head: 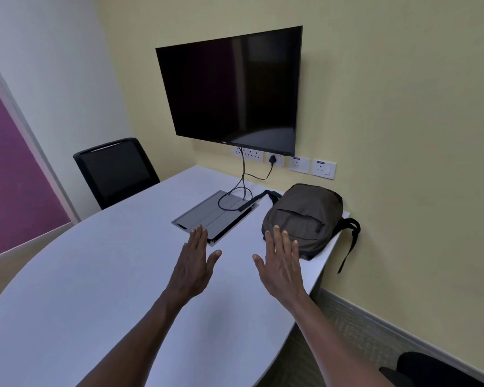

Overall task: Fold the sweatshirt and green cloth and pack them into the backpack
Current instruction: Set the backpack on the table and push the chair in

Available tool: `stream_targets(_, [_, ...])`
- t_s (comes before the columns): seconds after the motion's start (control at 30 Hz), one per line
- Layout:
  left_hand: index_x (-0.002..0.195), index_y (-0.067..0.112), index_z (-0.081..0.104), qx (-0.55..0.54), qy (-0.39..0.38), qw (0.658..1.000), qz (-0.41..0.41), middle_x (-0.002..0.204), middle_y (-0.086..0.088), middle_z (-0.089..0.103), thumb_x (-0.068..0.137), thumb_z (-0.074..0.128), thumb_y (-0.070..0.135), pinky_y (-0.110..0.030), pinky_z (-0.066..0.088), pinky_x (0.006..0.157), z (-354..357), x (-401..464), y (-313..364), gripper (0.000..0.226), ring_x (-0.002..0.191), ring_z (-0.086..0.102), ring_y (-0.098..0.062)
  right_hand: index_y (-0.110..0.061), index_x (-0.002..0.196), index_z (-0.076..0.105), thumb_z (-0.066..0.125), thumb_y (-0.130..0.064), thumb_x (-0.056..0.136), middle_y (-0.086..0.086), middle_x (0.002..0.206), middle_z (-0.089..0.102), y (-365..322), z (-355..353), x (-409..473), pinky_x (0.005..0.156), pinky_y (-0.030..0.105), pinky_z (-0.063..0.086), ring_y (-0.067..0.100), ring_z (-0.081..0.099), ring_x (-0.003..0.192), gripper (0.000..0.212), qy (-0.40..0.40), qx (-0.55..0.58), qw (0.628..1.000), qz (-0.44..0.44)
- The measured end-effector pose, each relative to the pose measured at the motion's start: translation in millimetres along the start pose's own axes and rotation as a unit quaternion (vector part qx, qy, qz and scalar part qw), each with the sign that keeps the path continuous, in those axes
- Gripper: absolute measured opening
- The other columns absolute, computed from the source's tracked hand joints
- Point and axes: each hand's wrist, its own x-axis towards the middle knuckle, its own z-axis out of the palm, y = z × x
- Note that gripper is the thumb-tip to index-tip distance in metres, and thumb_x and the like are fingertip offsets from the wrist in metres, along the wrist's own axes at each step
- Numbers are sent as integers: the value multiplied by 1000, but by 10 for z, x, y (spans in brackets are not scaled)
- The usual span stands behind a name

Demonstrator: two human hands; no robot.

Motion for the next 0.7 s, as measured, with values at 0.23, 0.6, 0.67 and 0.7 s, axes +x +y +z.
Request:
stream_targets(0.23, [158,12,6,-24,10,999,29,166,0,2,101,35,50,-26,0,120,-301,-380,-28,74,152,-4,-8,-9,153,31,16,-54,97,14,162,22,-232,-243,-378,119,55,19,32,23,149,73,6,-15,1000,18])
stream_targets(0.6, [158,13,5,-51,-7,996,66,166,0,1,102,36,49,-26,-1,121,-810,-1175,-285,74,151,-4,-8,-13,156,20,8,-60,93,9,166,6,-1006,-610,-1229,123,50,2,28,7,153,80,12,10,999,36])
stream_targets(0.67, [158,14,3,-53,-16,996,71,166,0,-1,102,35,50,-27,-1,121,-859,-1294,-314,74,151,-5,-8,-14,156,19,8,-60,93,10,166,5,-1132,-671,-1362,123,49,0,28,6,153,79,12,14,999,43])
stream_targets(0.7, [158,14,3,-54,-23,996,73,166,0,-1,101,35,50,-28,-1,121,-880,-1346,-327,74,151,-5,-9,-14,156,18,8,-60,93,11,166,4,-1188,-706,-1429,123,48,-1,28,5,153,79,11,16,999,46])
